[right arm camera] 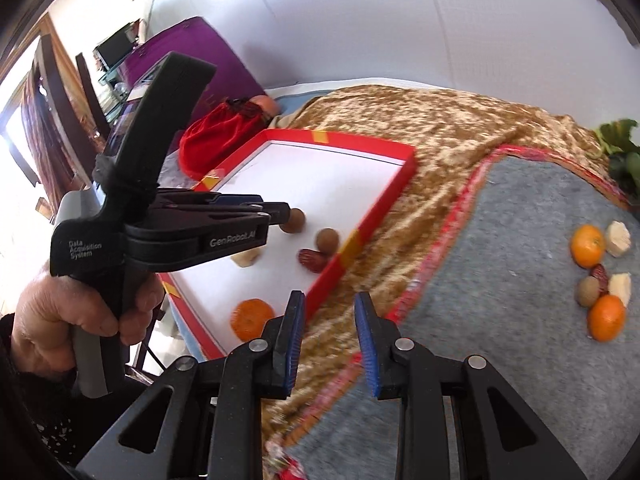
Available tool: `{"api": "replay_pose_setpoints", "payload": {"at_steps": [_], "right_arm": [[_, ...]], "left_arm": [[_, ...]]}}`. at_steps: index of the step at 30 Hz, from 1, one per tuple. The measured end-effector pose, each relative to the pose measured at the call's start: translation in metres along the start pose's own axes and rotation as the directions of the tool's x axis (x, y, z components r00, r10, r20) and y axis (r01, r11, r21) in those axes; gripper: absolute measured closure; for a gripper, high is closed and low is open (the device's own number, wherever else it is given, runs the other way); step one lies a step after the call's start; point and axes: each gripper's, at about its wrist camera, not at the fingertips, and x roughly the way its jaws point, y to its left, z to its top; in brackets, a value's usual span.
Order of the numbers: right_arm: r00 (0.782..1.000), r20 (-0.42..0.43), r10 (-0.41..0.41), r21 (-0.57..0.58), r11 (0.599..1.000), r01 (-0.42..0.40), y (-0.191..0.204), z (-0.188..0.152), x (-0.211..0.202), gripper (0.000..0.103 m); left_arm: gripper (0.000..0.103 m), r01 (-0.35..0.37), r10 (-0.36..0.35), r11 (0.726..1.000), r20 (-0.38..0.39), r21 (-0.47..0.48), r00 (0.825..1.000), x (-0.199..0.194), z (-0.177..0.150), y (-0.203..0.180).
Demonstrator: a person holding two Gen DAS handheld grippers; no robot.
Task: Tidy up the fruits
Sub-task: 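Grasp a mandarin orange with the right tool while the left grasps a brown longan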
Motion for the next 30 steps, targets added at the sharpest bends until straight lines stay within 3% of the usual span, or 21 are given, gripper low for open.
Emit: {"api": "replay_pose_setpoints", "payload": {"at_steps": [11, 16, 20, 23, 26, 30], "right_arm": [[0.994, 0.02, -0.104, 0.206, 0.974, 0.098, -0.088, 0.005, -0.054, 0.075], [0.989, -0.038, -0.139, 0.447, 0.883, 0.142, -0.162, 0.001, -0.071, 0.075], [0.987, -0.075, -0.144, 0.556, 0.815, 0.161, -0.198, -0.004, -0.073, 0.073], [0.985, -0.11, -0.133, 0.591, 0.788, 0.172, -0.207, -0.004, -0.063, 0.068], [0.977, -0.137, -0.162, 0.581, 0.786, 0.211, -0.208, 0.0, -0.05, 0.06], [0.97, -0.169, -0.173, 0.565, 0.79, 0.24, -0.207, 0.004, -0.03, 0.058]], "left_arm": [[0.079, 0.069, -0.075, 0.989, 0.047, 0.131, 0.996, -0.007, 0.013, -0.082], [0.079, 0.117, -0.123, 0.974, 0.017, 0.193, 0.992, -0.002, 0.012, -0.113], [0.079, 0.148, -0.151, 0.965, -0.002, 0.218, 0.988, -0.001, 0.008, -0.127], [0.079, 0.157, -0.162, 0.959, -0.002, 0.237, 0.987, -0.002, 0.006, -0.13], [0.079, 0.163, -0.169, 0.955, 0.003, 0.247, 0.986, -0.003, 0.005, -0.128], [0.079, 0.178, -0.188, 0.952, 0.016, 0.251, 0.982, -0.007, 0.004, -0.125]]}}
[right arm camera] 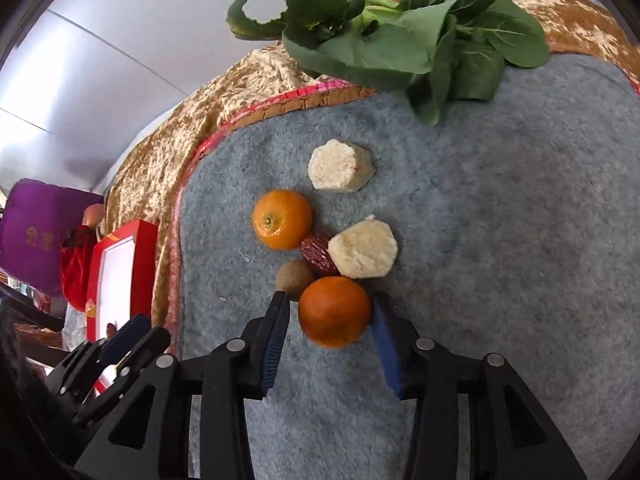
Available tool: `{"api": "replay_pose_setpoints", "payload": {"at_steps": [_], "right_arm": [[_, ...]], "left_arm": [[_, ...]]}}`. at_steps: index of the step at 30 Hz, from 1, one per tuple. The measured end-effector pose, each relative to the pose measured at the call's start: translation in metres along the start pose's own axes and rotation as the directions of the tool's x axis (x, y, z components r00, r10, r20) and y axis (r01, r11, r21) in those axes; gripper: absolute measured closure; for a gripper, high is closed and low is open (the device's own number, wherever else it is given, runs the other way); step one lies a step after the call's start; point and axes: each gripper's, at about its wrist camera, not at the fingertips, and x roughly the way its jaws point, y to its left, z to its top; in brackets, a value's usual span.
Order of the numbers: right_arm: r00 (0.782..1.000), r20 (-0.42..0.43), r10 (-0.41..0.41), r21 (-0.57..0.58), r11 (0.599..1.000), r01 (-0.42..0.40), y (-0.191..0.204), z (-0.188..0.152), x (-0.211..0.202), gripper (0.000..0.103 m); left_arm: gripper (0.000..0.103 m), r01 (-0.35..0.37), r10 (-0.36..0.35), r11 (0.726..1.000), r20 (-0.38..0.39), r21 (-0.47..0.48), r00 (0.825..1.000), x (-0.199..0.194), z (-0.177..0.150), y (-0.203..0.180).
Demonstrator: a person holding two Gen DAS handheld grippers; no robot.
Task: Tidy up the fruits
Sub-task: 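Grasp a mandarin orange with the right tool while the left grasps a brown longan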
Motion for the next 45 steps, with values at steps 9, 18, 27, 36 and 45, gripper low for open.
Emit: {"api": "replay_pose_setpoints", "payload": {"at_steps": [9, 18, 27, 36, 45], "right_arm": [[1.0, 0.014, 0.022, 0.059, 0.998, -0.022, -0.023, 0.0, -0.019, 0.067], [0.992, 0.113, 0.065, 0.196, 0.977, -0.086, -0.066, 0.007, -0.066, 0.067], [0.991, 0.103, 0.087, 0.202, 0.974, -0.106, -0.073, 0.007, -0.068, 0.067], [0.992, 0.1, 0.077, 0.213, 0.972, -0.097, -0.088, 0.005, -0.075, 0.067], [0.993, 0.09, 0.072, 0.206, 0.974, -0.09, -0.083, 0.003, -0.072, 0.067]], "left_arm": [[0.079, 0.118, -0.118, 0.993, 0.005, 0.014, 0.993, 0.004, 0.007, -0.022], [0.079, 0.19, -0.19, 0.979, -0.002, 0.07, 0.982, 0.029, 0.022, -0.071], [0.079, 0.183, -0.184, 0.979, 0.009, 0.085, 0.983, 0.045, 0.036, -0.087], [0.079, 0.218, -0.219, 0.971, -0.004, 0.095, 0.976, 0.057, 0.042, -0.091], [0.084, 0.212, -0.218, 0.967, 0.027, 0.141, 0.976, 0.06, 0.044, -0.103]]}}
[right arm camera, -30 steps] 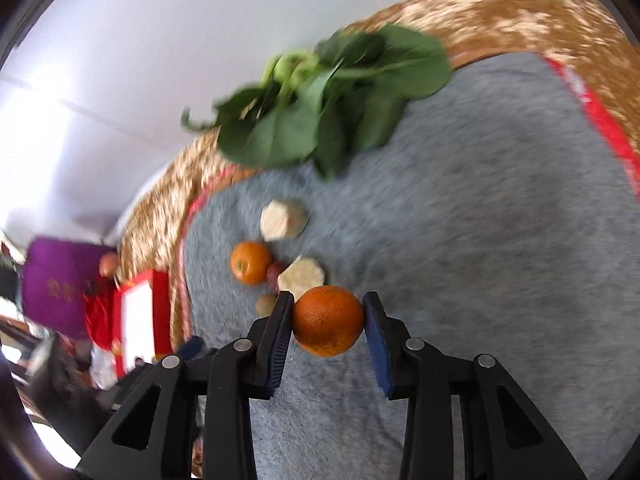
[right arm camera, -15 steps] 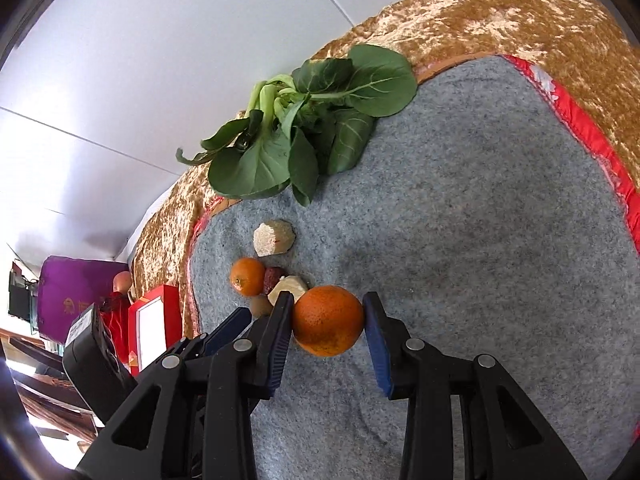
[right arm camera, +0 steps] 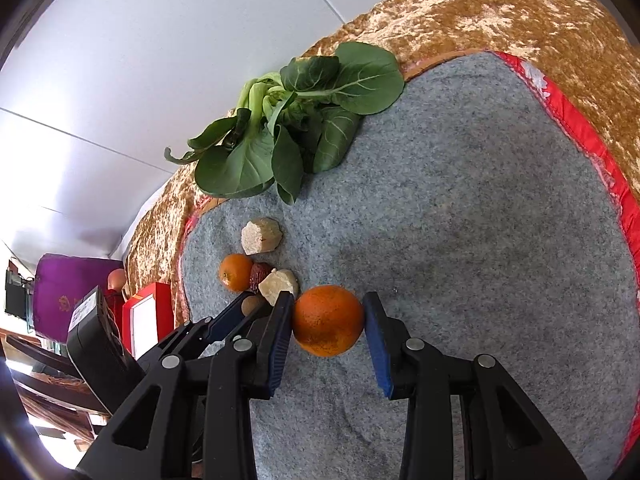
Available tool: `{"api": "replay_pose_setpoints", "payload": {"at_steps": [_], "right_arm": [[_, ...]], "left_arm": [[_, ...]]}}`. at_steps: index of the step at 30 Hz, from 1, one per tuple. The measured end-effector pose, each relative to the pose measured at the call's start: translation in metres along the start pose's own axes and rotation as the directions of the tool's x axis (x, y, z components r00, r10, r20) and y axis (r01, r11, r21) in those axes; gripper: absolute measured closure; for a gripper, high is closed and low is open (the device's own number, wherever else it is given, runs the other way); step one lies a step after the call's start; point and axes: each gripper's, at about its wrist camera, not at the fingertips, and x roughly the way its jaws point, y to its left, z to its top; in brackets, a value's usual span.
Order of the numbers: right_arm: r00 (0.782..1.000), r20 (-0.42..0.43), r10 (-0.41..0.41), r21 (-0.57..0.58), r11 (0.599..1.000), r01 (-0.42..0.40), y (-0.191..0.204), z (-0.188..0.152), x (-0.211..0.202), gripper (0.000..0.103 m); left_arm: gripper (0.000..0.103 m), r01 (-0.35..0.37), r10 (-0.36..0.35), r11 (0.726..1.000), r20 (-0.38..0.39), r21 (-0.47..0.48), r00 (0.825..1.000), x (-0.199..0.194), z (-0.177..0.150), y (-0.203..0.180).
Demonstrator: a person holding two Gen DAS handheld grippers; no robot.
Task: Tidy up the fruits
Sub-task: 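Grasp a mandarin orange with the right tool while the left grasps a brown longan, then carry the orange and longan into the white tray and open both tools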
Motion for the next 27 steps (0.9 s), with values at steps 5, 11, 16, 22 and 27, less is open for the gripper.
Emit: {"api": "replay_pose_setpoints", "payload": {"at_steps": [5, 11, 16, 22, 27], "right_arm": [[1.0, -0.005, 0.008, -0.013, 1.0, -0.008, 0.007, -0.001, 0.003, 0.067], [0.999, -0.036, 0.034, -0.072, 0.997, -0.037, 0.033, -0.011, 0.015, 0.067], [0.996, -0.077, 0.049, -0.139, 0.988, -0.059, 0.067, -0.027, 0.034, 0.067], [0.989, -0.128, 0.072, -0.234, 0.967, -0.1, 0.113, -0.056, 0.059, 0.067], [0.982, -0.158, 0.104, -0.309, 0.939, -0.149, 0.147, -0.08, 0.073, 0.067]], "left_arm": [[0.084, 0.001, -0.001, 1.0, 0.011, 0.011, 1.0, -0.01, -0.004, 0.0], [0.084, -0.037, 0.037, 0.999, 0.021, -0.013, 0.999, -0.036, -0.014, 0.017], [0.084, -0.089, 0.09, 0.994, 0.02, -0.062, 0.996, -0.058, -0.029, 0.048], [0.084, -0.144, 0.152, 0.98, 0.047, -0.141, 0.987, -0.09, -0.05, 0.094], [0.084, -0.177, 0.195, 0.961, 0.068, -0.214, 0.978, -0.116, -0.067, 0.131]]}}
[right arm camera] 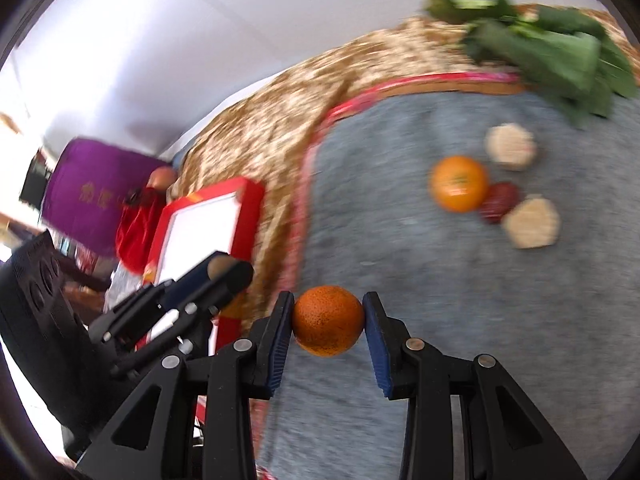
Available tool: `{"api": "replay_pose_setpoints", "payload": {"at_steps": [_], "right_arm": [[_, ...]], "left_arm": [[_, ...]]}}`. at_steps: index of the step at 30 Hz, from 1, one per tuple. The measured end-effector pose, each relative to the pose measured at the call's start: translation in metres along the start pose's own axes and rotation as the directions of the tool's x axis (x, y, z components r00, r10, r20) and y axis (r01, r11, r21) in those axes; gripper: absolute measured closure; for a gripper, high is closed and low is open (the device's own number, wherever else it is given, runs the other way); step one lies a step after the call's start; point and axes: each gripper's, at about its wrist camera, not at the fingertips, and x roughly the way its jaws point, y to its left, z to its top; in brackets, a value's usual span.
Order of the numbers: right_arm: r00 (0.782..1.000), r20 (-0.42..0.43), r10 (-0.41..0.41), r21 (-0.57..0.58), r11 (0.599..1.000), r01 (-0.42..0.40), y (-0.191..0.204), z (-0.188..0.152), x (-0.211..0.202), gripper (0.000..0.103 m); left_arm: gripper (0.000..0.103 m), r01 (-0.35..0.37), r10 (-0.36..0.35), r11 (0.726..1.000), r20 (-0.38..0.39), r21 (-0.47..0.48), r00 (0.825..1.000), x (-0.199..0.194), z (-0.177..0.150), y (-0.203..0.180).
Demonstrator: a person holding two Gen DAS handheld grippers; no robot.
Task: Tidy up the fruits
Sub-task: 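Carry the orange and longan into the white tray and open both tools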
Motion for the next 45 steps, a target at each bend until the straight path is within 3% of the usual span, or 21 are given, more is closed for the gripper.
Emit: {"api": "replay_pose_setpoints", "payload": {"at_steps": [8, 16, 22, 33, 40, 45], "right_arm": [[0.997, -0.002, 0.08, -0.122, 0.989, -0.08, 0.057, -0.012, 0.029, 0.067], [0.989, -0.003, 0.151, -0.311, 0.939, -0.144, 0.108, -0.033, 0.042, 0.067], [0.994, -0.029, 0.104, -0.419, 0.902, -0.107, 0.135, -0.051, 0.059, 0.067], [0.998, -0.04, 0.048, -0.49, 0.869, -0.062, 0.144, -0.068, 0.074, 0.067], [0.998, -0.031, 0.062, -0.513, 0.856, -0.069, 0.147, -0.07, 0.067, 0.064], [0.996, 0.011, 0.089, -0.532, 0.844, -0.07, 0.143, -0.069, 0.044, 0.064]], "left_arm": [[0.084, -0.076, 0.076, 0.989, -0.006, -0.126, 0.997, -0.015, -0.013, 0.066], [0.084, -0.152, 0.138, 0.969, -0.084, -0.196, 0.987, -0.009, -0.027, 0.103], [0.084, -0.179, 0.152, 0.964, -0.143, -0.199, 0.978, 0.001, -0.035, 0.11], [0.083, -0.202, 0.166, 0.965, -0.206, -0.168, 0.964, 0.014, -0.04, 0.108], [0.083, -0.262, 0.215, 0.946, -0.236, -0.189, 0.948, 0.017, -0.042, 0.116], [0.075, -0.303, 0.257, 0.929, -0.218, -0.211, 0.941, 0.014, -0.037, 0.119]]}}
